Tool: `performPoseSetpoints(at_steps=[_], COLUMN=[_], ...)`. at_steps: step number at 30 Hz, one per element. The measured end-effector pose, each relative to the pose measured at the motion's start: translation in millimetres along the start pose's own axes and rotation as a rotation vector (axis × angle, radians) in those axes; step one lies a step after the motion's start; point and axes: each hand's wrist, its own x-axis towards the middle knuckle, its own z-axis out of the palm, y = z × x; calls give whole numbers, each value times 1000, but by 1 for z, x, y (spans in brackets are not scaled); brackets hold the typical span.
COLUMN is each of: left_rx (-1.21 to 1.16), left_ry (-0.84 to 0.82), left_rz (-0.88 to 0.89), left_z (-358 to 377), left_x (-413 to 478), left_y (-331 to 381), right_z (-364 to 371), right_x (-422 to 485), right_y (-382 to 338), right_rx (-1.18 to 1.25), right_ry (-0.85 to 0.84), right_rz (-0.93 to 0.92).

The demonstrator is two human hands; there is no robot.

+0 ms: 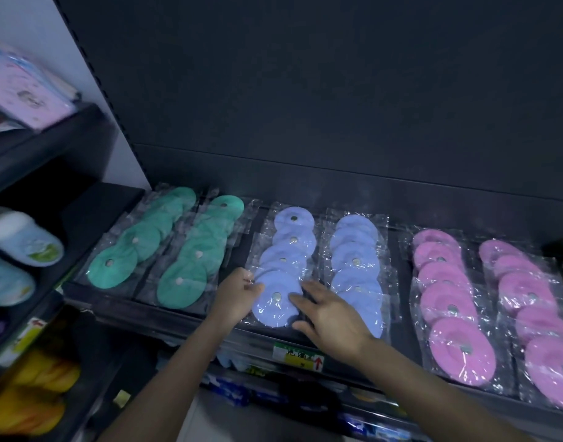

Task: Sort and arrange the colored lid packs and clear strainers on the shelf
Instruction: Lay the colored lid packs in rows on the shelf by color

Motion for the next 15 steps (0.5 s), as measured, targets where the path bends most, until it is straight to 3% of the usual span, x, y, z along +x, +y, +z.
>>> performPoseSetpoints(at_steps=[10,15], left_rx=[-176,92], left_ry=[-26,41], left_rz=[-9,86], left_z=[-10,-7], left_x=[9,8], left_y=[-4,-10], right_z=[-2,4], right_x=[8,10], right_y=[-3,-7], right_rx=[69,17], right_ry=[20,-102], right_rz=[39,63])
